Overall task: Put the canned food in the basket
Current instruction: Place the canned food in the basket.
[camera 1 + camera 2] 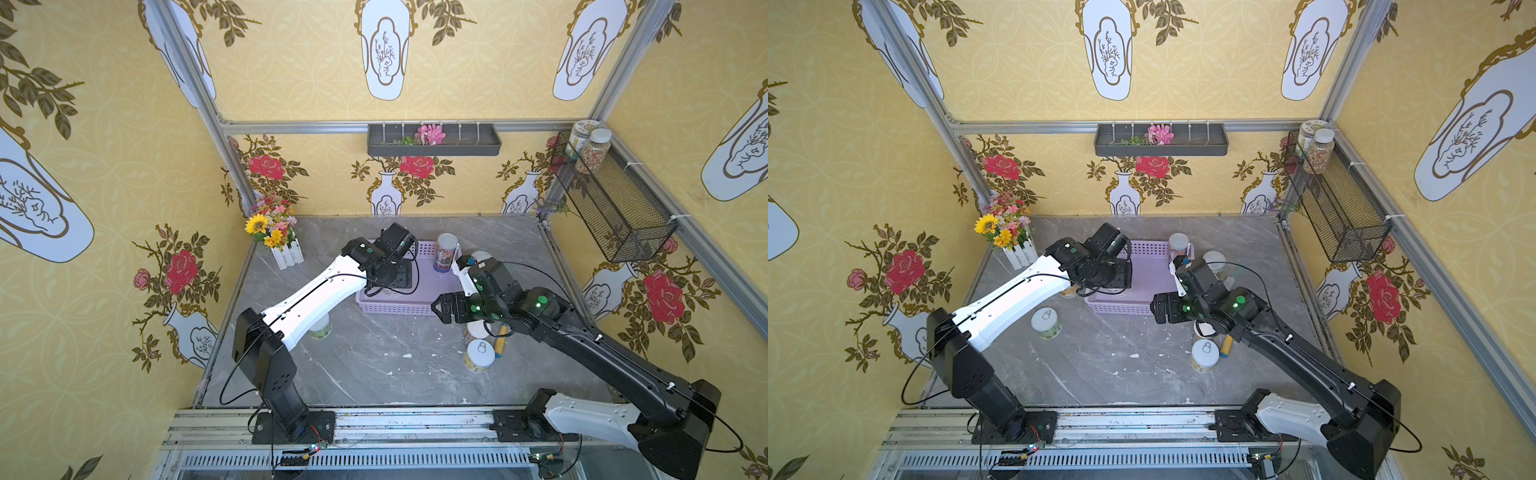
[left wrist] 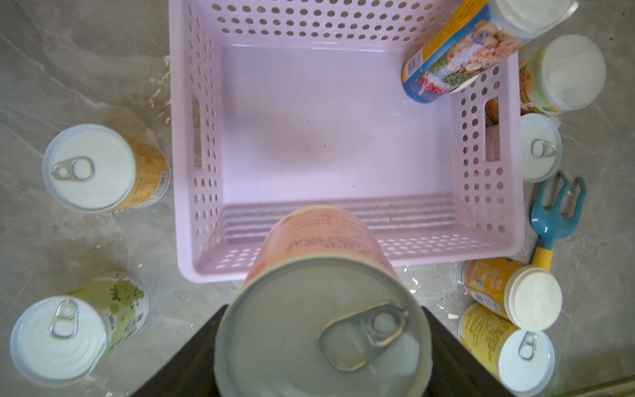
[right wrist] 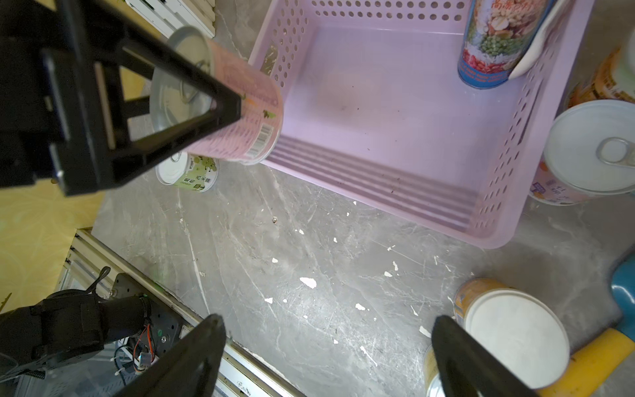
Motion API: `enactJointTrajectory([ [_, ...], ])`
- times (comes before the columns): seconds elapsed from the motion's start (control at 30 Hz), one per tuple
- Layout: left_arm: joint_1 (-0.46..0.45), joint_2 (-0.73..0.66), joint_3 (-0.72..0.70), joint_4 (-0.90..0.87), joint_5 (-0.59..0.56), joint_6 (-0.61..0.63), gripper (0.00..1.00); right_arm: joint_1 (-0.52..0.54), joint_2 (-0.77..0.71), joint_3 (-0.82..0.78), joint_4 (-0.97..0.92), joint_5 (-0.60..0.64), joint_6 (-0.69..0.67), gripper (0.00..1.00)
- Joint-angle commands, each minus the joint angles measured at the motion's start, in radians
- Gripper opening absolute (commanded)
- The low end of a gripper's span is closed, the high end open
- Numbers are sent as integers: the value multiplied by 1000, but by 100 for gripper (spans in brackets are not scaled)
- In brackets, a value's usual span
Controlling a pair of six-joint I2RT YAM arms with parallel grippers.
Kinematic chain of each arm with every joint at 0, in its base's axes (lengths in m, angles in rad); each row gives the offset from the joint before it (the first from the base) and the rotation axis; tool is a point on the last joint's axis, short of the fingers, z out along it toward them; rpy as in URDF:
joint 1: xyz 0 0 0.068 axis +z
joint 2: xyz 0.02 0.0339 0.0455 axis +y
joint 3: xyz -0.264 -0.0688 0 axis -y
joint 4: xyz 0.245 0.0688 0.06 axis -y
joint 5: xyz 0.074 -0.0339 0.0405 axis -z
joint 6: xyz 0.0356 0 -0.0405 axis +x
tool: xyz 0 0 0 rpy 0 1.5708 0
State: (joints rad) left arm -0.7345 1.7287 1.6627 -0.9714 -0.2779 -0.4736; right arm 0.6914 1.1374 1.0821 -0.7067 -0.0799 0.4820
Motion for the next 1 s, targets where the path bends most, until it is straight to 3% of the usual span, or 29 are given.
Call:
enactJointTrajectory([
  [0.0,18,79,52,122,23,57,71,-44,7,-11,40,8,-32,97],
  [0.37,70,394,277,297,48,85,71,-153,-33,-86,96,-16,-50,97],
  [0.67,90,537,348,416,52,64,71,-345,-73,-192,238,-177,-44,97],
  [0.97,90,661,440,458,88,36,72,-360,-68,-208,294,-162,-26,97],
])
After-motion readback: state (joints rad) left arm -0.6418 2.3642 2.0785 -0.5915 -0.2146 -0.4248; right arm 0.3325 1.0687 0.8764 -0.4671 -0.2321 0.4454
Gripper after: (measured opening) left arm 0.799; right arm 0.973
